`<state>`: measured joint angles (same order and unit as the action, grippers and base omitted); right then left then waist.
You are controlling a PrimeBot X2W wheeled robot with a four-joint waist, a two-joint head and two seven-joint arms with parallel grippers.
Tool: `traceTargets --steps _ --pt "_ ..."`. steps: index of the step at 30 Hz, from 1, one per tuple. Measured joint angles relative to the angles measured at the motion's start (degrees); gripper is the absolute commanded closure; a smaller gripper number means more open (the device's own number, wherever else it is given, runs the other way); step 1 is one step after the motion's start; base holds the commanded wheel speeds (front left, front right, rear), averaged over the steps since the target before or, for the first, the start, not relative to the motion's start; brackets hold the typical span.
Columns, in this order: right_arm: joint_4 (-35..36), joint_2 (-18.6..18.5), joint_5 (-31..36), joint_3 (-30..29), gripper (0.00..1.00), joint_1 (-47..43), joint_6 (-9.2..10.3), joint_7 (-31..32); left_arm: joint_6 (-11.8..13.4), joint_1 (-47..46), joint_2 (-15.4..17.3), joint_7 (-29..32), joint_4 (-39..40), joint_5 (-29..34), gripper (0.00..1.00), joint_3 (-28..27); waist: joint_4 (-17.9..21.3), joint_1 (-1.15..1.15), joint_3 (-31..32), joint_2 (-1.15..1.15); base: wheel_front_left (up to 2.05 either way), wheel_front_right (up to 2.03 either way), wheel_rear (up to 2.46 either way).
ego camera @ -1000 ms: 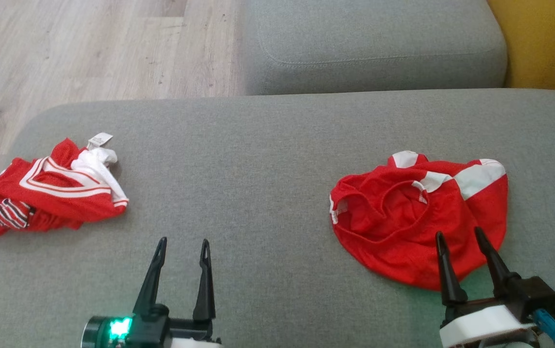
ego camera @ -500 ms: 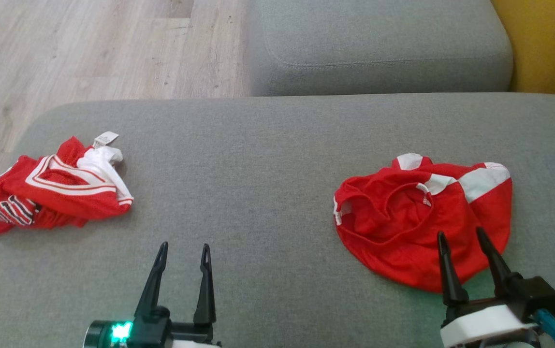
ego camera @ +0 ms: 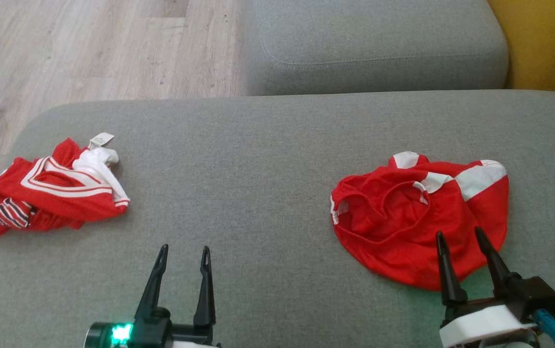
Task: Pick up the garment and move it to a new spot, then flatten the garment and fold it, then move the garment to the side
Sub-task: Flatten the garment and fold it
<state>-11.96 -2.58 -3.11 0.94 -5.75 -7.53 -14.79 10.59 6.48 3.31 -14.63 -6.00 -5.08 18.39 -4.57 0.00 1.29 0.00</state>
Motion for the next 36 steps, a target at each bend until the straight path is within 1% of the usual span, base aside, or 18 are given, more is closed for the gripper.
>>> traceTargets --steps 16,19,22,26,30,33,36 --pt "0.0 0.0 0.0 0.33 0.0 0.01 0.0 0.0 0.24 -0.01 -0.01 0.0 -0.3 0.01 0.0 0.18 0.56 0.0 -0.04 0.0 0.0 0.0 0.0" --pt "0.08 0.0 0.0 0.64 0.0 0.02 0.0 0.0 0.24 -0.07 -0.01 0.0 -0.32 -0.65 0.0 1.07 1.16 0.0 -0.23 0.0 0.0 0.0 0.0" --pt "0.16 0.0 0.01 1.02 0.0 0.08 0.0 0.0 -0.46 -0.82 0.0 0.0 -0.81 -2.87 0.0 3.16 2.23 0.0 -0.64 0.0 0.0 0.0 0.0" --pt "0.24 0.01 0.1 2.15 0.0 0.41 0.0 0.0 -4.2 -5.25 0.01 0.0 -5.77 -10.13 0.0 8.43 4.64 0.0 -1.48 0.0 0.0 0.0 0.0" --pt "0.22 0.01 0.13 3.1 0.0 0.72 0.0 0.0 -7.19 -12.83 0.0 0.0 -10.4 -18.07 0.0 15.23 8.12 0.0 -2.64 0.0 0.0 0.0 0.0" --pt "0.19 0.01 0.16 3.66 0.0 1.77 0.0 0.0 -8.65 -18.79 -0.02 0.03 -13.61 -24.44 0.0 20.86 11.14 0.01 -3.69 0.0 0.0 0.0 0.0" --pt "0.23 0.0 0.14 4.23 0.0 2.89 0.0 0.01 -9.11 -24.05 -0.09 1.55 -15.49 -32.19 0.0 25.81 14.24 0.01 -4.9 0.0 0.0 0.0 0.0"
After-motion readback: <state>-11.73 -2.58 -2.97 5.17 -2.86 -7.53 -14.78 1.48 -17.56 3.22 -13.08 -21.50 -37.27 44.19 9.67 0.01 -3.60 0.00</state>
